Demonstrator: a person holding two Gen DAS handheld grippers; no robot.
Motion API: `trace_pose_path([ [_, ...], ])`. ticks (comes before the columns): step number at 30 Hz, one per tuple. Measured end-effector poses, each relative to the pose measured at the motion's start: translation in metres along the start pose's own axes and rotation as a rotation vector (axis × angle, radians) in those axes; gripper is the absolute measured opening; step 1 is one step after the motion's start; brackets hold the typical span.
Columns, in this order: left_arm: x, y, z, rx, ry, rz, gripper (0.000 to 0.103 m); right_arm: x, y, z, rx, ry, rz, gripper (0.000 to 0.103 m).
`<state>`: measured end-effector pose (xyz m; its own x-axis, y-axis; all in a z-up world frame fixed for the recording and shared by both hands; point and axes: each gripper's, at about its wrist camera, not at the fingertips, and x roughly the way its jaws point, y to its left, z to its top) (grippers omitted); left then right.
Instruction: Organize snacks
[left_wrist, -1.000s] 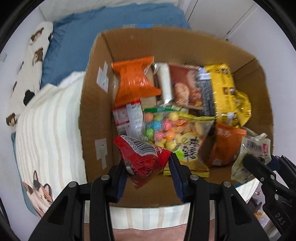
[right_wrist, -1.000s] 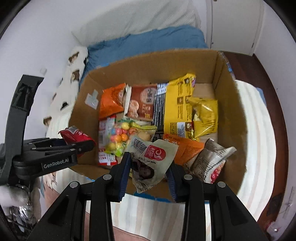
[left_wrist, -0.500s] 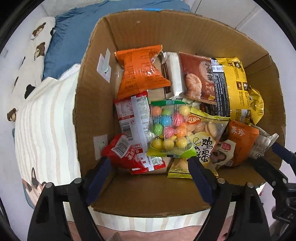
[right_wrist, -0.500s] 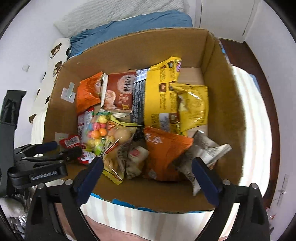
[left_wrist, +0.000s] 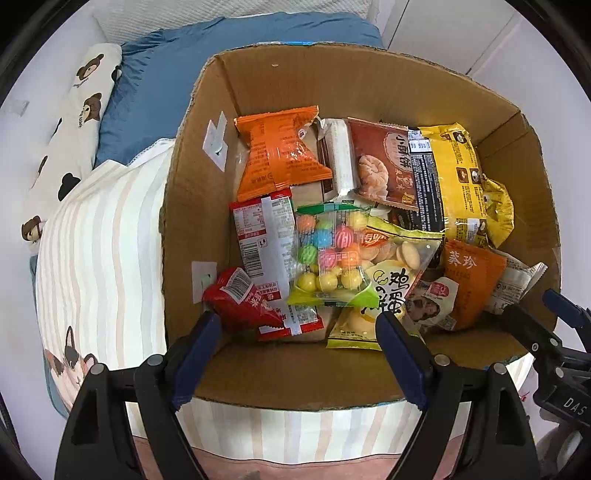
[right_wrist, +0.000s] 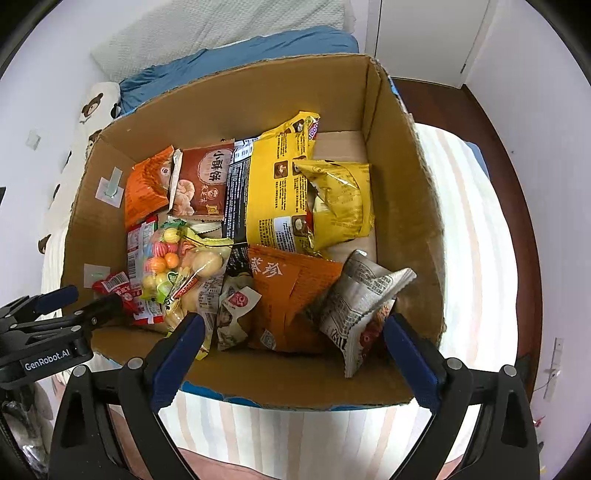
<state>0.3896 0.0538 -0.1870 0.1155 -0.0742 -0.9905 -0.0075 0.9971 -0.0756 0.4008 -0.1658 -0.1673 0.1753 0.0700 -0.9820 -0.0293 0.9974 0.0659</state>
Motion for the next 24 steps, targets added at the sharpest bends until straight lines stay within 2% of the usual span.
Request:
trace_pose_path([
  [5,-0.015,0.000,-0.002,-0.005,-0.039,-0.010,0.086,-0.013,-0.003,-0.007,0.009,-0.032,0.015,0.100],
  [10,-0.044,-0.001,-0.016,-0.010,-0.121,-0.011,0.086,-0.039,0.000,-0.023,-0.004,-0.105,0.003,0.100],
  [15,-0.074,-0.003,-0.041,-0.012,-0.226,-0.008,0.086,-0.071,0.001,-0.044,-0.010,-0.193,0.010,0.100],
  [24,-0.136,-0.001,-0.109,-0.022,-0.396,-0.025,0.086,-0.143,0.004,-0.100,-0.022,-0.353,0.022,0.100],
])
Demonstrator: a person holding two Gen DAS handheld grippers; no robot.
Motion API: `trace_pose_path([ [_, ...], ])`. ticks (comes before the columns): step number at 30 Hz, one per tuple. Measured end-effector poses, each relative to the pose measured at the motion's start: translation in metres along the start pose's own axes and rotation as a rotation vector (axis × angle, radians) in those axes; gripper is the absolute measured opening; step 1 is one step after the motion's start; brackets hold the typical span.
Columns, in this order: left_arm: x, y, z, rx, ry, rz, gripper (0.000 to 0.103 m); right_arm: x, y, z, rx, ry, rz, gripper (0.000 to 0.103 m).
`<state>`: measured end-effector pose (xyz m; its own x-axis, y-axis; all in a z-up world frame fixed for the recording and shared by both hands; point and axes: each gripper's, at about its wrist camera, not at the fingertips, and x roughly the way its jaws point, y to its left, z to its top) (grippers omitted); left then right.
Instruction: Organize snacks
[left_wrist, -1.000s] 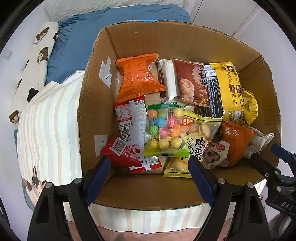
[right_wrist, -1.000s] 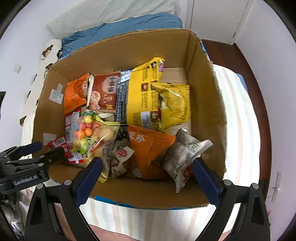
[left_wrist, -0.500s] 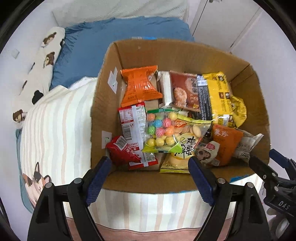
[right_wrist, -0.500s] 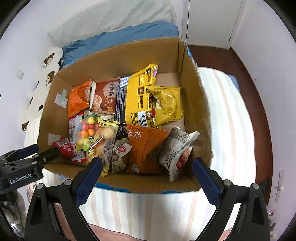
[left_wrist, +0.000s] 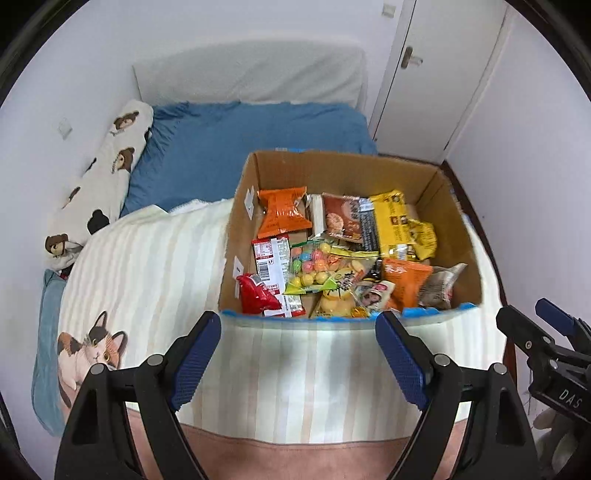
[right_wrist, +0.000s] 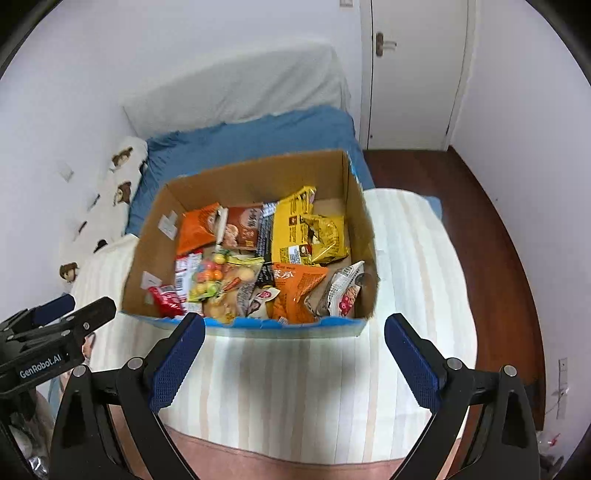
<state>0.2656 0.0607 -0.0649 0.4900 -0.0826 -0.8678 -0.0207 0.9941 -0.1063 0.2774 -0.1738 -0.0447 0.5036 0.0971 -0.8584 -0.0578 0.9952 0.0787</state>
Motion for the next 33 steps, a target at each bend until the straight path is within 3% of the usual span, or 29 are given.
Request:
trace_pose_path([
  [8,-0.066,0.000,-0.038,0.024,-0.121,0.035,0.086,-0.074,0.011,-0.041,-0.027,-0.125,-0.009,0.103],
  [10,-0.078,0.000,-0.047,0.030,-0.146,0.051,0.103,-0.089,0.012,-0.052,-0.032,-0.162,-0.030,0.103],
  [23,-0.142,-0.001,-0.100,0.047,-0.228,0.055,0.103,-0.172,0.021,-0.104,-0.041,-0.263,-0.028,0.103],
  [33,-0.176,-0.001,-0.123,0.046,-0.276,0.050,0.103,-0.207,0.031,-0.128,-0.060,-0.298,-0.015,0.103],
])
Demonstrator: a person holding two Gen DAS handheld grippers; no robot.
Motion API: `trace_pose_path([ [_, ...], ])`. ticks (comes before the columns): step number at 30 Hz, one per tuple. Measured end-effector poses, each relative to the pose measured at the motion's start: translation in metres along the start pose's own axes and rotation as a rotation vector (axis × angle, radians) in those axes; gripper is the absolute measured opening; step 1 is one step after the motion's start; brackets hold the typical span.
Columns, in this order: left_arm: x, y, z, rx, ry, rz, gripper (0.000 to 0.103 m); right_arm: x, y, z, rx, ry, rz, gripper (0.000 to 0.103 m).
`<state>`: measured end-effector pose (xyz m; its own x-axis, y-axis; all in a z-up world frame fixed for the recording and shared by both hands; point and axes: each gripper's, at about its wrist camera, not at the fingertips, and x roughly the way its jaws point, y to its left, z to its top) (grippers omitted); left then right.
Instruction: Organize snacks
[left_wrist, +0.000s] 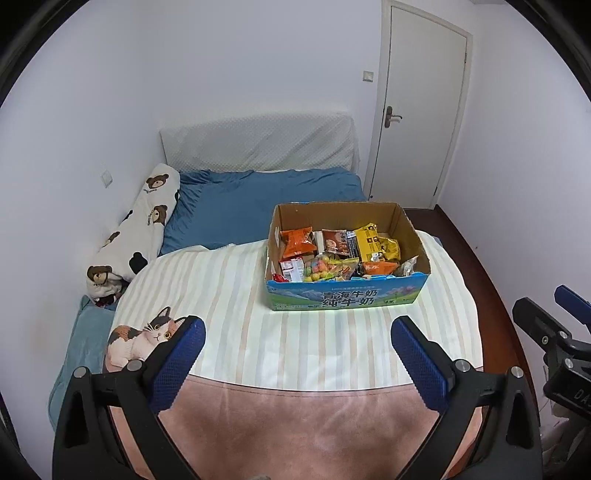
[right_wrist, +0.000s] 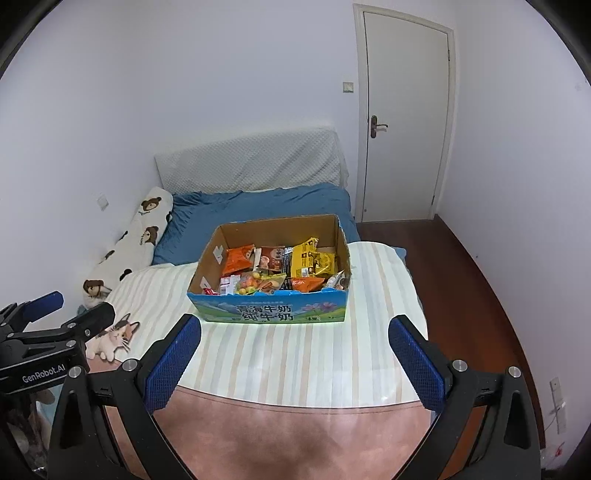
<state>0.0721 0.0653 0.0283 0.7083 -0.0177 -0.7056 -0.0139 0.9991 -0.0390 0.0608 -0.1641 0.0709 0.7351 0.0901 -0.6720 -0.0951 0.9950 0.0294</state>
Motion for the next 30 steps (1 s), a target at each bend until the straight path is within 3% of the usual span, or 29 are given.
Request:
trace_pose_path([
  [12,-0.006,-0.009,-0.001,0.015,-0.014,-0.015,0.103,-0.013,0.004,-0.001,0.004,-0.011,0.014,0.103],
  [30,0.079,-0.013,0.034,-0.007,0.086,0.013,0.103,0.071,-0.018,0.032,0.042,0.041,-0.027,0.103],
])
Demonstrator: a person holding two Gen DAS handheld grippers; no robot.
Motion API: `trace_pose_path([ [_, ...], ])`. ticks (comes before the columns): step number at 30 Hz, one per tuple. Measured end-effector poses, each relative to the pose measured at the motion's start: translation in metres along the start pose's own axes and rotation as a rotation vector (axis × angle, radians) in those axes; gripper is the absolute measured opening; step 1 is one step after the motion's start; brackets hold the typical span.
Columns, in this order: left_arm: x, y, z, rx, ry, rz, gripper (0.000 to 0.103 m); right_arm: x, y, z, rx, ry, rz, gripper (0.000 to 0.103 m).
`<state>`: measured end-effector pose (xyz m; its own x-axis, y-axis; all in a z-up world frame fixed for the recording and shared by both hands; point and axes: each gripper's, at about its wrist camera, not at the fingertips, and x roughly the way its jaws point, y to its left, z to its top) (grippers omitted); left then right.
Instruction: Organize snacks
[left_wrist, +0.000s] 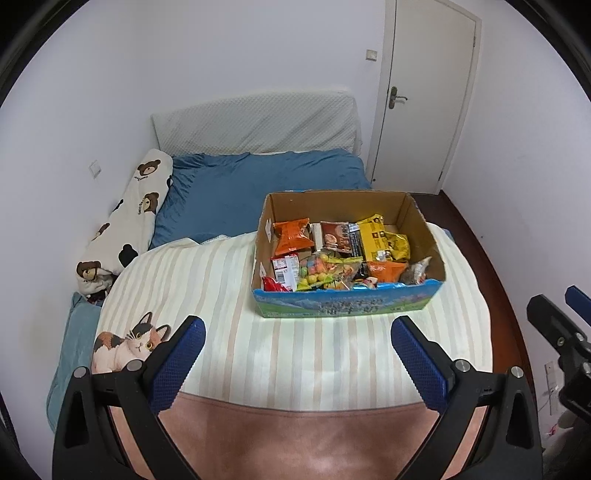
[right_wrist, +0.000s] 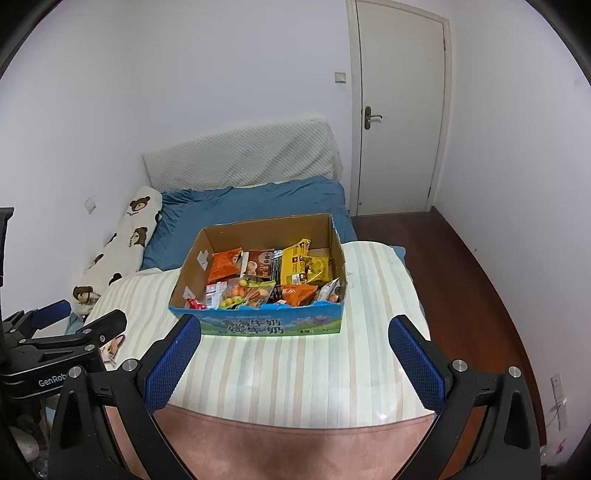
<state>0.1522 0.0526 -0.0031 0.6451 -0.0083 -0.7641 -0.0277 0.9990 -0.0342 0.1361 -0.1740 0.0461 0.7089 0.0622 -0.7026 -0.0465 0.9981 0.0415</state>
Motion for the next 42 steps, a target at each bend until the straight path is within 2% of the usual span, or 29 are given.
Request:
trace_pose_path([
  [7,0.029,-0.007,0.019,0.004,0.023,0.009,0.103,0.039,-0.009,0.021,0.008,0.022,-0.026,0.103],
  [16,0.080,-0.020,0.042,0.025,0.128,-0.003,0.103,0.102,-0.017,0.031,0.003,0.134,-0.043,0.103],
  [22,0.101,-0.021,0.053,0.031,0.174,0.004,0.103,0.131,-0.021,0.035,0.013,0.213,-0.018,0.103],
  [31,0.124,-0.023,0.059,0.027,0.222,0.008,0.103,0.156,-0.021,0.034,0.006,0.284,-0.010,0.103],
  [42,0.133,-0.019,0.058,0.017,0.246,0.007,0.103,0.160,-0.023,0.032,0.019,0.302,-0.023,0.103],
])
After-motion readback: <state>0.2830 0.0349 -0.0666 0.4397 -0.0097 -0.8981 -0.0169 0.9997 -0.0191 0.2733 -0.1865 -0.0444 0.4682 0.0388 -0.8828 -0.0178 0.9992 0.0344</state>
